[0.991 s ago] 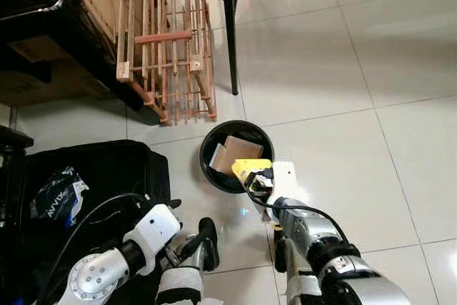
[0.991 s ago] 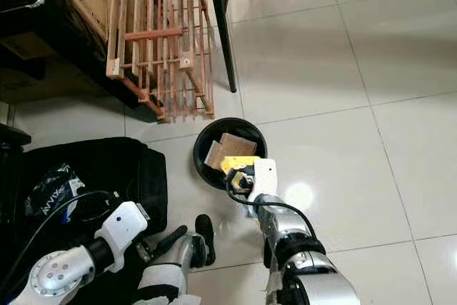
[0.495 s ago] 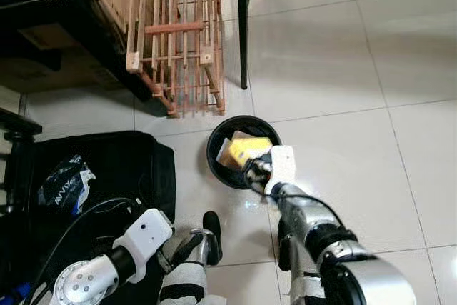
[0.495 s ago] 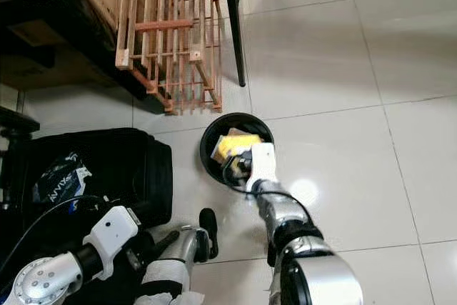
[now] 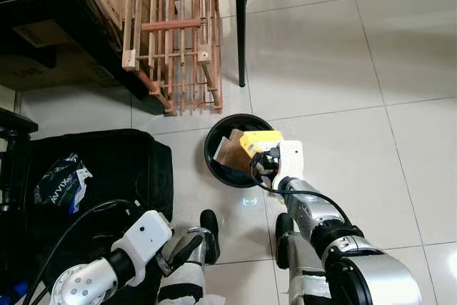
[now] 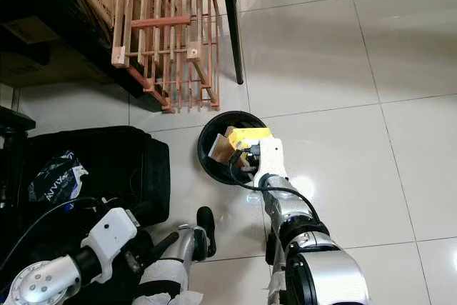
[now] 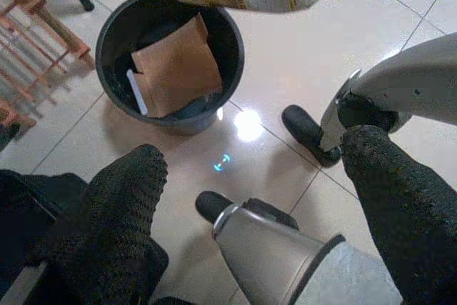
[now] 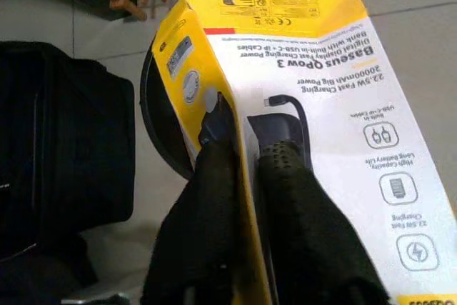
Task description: Picking trash to rubbish bin
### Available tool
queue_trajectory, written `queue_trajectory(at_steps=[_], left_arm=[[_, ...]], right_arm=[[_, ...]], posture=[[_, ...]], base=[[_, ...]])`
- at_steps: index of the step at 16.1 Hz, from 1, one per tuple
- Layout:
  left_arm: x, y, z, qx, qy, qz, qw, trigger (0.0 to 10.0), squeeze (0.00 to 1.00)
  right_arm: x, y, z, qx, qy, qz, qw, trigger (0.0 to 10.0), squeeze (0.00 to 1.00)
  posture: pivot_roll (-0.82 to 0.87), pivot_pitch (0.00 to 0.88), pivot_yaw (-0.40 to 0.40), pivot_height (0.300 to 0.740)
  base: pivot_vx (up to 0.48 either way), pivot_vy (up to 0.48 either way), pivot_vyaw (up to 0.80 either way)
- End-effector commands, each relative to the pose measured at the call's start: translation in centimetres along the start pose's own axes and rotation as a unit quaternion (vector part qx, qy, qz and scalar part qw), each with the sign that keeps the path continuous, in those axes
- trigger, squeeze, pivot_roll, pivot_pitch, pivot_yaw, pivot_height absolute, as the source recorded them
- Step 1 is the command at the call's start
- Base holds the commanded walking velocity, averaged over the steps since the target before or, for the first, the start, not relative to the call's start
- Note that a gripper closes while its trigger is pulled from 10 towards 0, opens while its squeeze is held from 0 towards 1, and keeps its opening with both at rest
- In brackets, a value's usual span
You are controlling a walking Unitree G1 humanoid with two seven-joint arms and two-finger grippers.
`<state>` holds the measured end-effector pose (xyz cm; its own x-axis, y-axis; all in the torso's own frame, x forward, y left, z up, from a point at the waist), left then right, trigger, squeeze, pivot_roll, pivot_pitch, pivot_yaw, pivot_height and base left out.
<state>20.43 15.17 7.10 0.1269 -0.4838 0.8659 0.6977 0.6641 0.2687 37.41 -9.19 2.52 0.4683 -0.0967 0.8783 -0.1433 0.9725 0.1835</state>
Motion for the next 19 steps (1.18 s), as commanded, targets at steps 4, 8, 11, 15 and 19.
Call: queue_trajectory(at_steps=[4, 8, 11, 15, 19], left_arm=[[-0.98, -0.82, 0.84, -0.006, 0.024, 0.011, 1.000, 10.0, 0.00], [-1.05, -1.08, 0.85, -0.006, 0.027, 0.013, 1.000, 10.0, 0.00], [-1.09, -1.09, 0.94, -0.006, 0.029, 0.013, 0.999, 10.0, 0.00], [-1.26, -1.09, 1.07, -0.005, 0.033, 0.013, 0.999, 10.0, 0.00], [-1.35, -1.11, 1.15, -0.003, 0.035, 0.013, 0.999, 10.0, 0.00]], right_arm=[[-1.54, 0.29, 0.20, 0.005, 0.016, -0.001, 1.000, 10.0, 1.00], [-1.72, 0.05, 0.30, 0.007, 0.015, 0.001, 1.000, 10.0, 1.00], [-1.75, 0.08, 0.31, 0.008, 0.014, 0.001, 1.000, 10.0, 1.00], [-1.42, 0.29, 0.24, 0.010, 0.007, 0.001, 1.000, 10.0, 1.00], [-1.01, 0.35, 0.21, 0.011, -0.005, -0.001, 1.000, 10.0, 1.00]], posture=[[0.26, 0.573, 0.121, 0.740], [0.25, 0.581, 0.119, 0.740], [0.25, 0.582, 0.120, 0.740], [0.26, 0.587, 0.121, 0.740], [0.26, 0.588, 0.122, 0.740]], base=[[0.000, 0.000, 0.00], [0.000, 0.000, 0.00], [0.000, 0.000, 0.00], [0.000, 0.000, 0.00], [0.000, 0.000, 0.00]])
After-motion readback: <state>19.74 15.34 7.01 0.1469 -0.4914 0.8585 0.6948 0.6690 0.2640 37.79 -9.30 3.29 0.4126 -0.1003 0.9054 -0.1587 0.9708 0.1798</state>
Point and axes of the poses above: a point about 5 cm out from each wrist's last joint towards the gripper, its own z axis pointing back from the gripper into the wrist, its own x axis along the axis of the wrist's last joint, y = z × x, the point moved 4 cm from there along -z, pointing out of the wrist towards the gripper, and after that the axes turned 2 degrees about -z, right-handed, at the moved point
